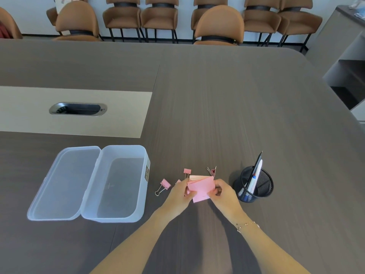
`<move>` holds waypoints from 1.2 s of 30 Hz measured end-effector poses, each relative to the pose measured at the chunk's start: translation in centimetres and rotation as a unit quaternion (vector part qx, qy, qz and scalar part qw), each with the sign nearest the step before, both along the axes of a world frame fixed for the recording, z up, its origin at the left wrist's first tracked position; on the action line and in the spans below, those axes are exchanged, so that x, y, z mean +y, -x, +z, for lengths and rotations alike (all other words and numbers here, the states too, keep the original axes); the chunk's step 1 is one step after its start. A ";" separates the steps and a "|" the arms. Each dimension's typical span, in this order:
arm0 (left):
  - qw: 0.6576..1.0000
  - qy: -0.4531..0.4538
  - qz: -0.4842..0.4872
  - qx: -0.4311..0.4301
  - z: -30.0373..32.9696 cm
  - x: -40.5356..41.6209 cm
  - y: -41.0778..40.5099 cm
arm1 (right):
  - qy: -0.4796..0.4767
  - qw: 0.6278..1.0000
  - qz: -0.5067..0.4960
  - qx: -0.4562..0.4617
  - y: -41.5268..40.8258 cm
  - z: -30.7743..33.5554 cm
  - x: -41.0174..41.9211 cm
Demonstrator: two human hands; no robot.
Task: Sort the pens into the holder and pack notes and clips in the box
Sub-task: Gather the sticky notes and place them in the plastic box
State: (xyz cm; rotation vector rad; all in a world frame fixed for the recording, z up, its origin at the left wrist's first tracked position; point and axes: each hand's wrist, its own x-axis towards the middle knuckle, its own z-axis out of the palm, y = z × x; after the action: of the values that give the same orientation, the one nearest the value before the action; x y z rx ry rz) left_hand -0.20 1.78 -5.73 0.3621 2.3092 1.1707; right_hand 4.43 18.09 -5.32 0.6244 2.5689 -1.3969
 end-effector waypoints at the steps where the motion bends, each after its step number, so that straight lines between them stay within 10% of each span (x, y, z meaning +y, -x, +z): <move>1: 1.000 0.010 -0.001 0.017 0.0 0.1 -0.1 | -0.001 1.000 -0.003 0.008 -0.2 0.0 0.0; 20: 0.999 0.025 -0.002 0.026 -1.3 0.6 0.3 | -0.010 0.998 0.057 0.014 -0.5 -0.5 -0.4; 30: 0.975 -0.113 0.187 0.028 9.5 -4.5 4.6 | 0.129 0.987 -0.028 0.097 2.7 6.8 -2.1; 36: 0.959 0.120 0.253 0.050 12.1 -15.4 10.0 | 0.099 0.991 -0.024 0.090 3.9 7.6 -2.3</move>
State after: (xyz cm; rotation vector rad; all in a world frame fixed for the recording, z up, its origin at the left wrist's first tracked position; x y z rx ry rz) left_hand -10.24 -13.61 6.37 -0.2866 2.6865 1.0897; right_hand 0.50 15.81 2.28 0.5534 2.5161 -1.7726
